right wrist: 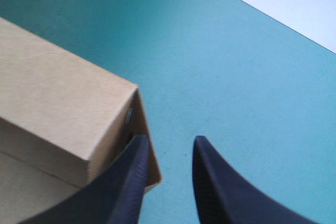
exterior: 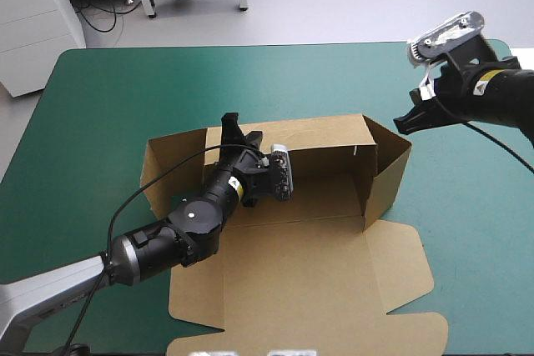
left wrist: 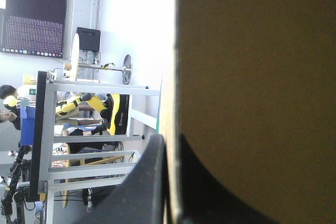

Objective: Fold the box

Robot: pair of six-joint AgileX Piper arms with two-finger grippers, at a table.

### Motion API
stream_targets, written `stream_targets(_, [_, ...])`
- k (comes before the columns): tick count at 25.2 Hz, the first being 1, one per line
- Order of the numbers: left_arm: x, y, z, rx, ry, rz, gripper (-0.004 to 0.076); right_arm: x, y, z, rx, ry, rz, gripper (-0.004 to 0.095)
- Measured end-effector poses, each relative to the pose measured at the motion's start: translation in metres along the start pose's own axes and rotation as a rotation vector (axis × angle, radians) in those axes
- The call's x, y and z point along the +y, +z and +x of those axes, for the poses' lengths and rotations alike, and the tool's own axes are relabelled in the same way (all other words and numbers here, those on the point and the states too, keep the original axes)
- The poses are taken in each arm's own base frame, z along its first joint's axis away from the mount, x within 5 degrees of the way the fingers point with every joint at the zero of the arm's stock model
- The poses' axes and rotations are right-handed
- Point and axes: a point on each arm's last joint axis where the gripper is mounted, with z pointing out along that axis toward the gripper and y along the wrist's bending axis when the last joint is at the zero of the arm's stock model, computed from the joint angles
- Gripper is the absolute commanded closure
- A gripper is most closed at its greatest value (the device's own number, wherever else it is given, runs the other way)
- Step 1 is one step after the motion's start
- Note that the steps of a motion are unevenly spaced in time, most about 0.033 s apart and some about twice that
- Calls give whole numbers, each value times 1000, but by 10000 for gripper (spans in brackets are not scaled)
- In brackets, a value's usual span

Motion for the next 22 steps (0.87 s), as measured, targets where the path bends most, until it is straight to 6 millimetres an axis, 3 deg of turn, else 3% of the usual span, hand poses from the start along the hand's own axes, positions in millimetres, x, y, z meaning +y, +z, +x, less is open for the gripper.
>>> stream_targets(3, [0, 0, 0, 0, 0, 0, 756, -9, 1, 0, 8, 35, 101, 251])
stream_targets(11, [0, 0, 0, 0, 1, 0, 756, -29, 28, -4, 29, 97, 276, 235])
stream_targets(14, [0, 0, 0, 0, 1, 0, 756, -30, 59, -5, 81, 113, 264, 235])
stream_targets(17, [0, 0, 0, 4, 2, -3, 756, -30, 110, -1, 173, 152, 190, 235])
stream_targets(22, [0, 0, 0, 4, 1, -3, 756, -46, 150, 15, 241, 327, 74, 236])
